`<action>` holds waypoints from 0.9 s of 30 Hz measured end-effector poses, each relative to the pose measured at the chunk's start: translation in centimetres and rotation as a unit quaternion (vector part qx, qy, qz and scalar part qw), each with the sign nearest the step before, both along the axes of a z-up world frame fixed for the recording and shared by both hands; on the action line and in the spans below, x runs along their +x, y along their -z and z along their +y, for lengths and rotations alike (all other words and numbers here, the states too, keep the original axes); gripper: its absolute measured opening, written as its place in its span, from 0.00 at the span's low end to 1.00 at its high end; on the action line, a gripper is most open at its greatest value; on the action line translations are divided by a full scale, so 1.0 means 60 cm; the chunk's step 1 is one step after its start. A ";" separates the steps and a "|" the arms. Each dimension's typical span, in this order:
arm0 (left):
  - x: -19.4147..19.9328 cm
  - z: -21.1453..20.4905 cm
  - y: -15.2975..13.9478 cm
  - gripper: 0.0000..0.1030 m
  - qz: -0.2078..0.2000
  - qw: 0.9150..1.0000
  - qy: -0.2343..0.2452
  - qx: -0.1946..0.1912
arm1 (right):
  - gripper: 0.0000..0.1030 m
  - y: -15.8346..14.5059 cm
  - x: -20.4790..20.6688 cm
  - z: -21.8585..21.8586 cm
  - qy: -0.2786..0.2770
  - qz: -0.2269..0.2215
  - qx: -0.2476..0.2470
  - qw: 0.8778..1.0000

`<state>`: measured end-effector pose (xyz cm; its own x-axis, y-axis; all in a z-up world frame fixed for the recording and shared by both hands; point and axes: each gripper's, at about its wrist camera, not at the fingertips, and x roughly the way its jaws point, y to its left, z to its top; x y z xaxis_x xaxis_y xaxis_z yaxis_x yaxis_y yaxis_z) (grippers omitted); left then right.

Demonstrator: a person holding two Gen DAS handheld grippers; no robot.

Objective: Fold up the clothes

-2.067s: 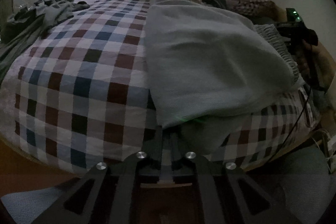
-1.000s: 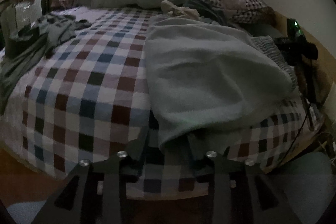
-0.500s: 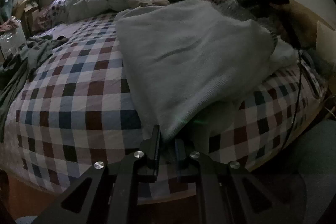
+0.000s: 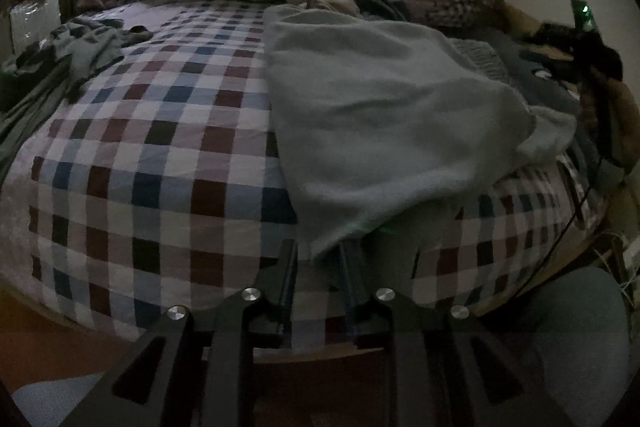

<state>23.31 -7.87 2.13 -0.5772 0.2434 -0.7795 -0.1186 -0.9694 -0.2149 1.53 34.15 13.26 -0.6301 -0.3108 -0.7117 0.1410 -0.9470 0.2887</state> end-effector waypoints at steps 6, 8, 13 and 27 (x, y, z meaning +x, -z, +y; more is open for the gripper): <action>-0.012 0.043 0.013 0.28 0.001 0.998 0.035 -0.054 | 0.44 -0.023 0.041 -0.078 -0.042 0.041 -0.068 0.996; -0.017 0.039 0.015 0.23 0.001 0.997 0.021 -0.069 | 0.44 -0.021 0.045 -0.125 -0.062 0.052 -0.075 0.994; -0.018 0.026 0.016 0.08 -0.002 0.997 0.004 -0.072 | 0.44 0.010 0.039 -0.216 -0.101 0.053 -0.068 0.991; -0.058 -0.059 -0.086 0.37 0.052 0.995 -0.044 0.067 | 0.00 0.185 -0.020 -0.167 -0.025 -0.033 -0.052 0.998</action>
<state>19.83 -11.41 7.27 -0.6772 0.2866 -0.6777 -0.0636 -0.9403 -0.3342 0.33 24.11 2.16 -0.5650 -0.4147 -0.7134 0.1652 -0.9039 0.3946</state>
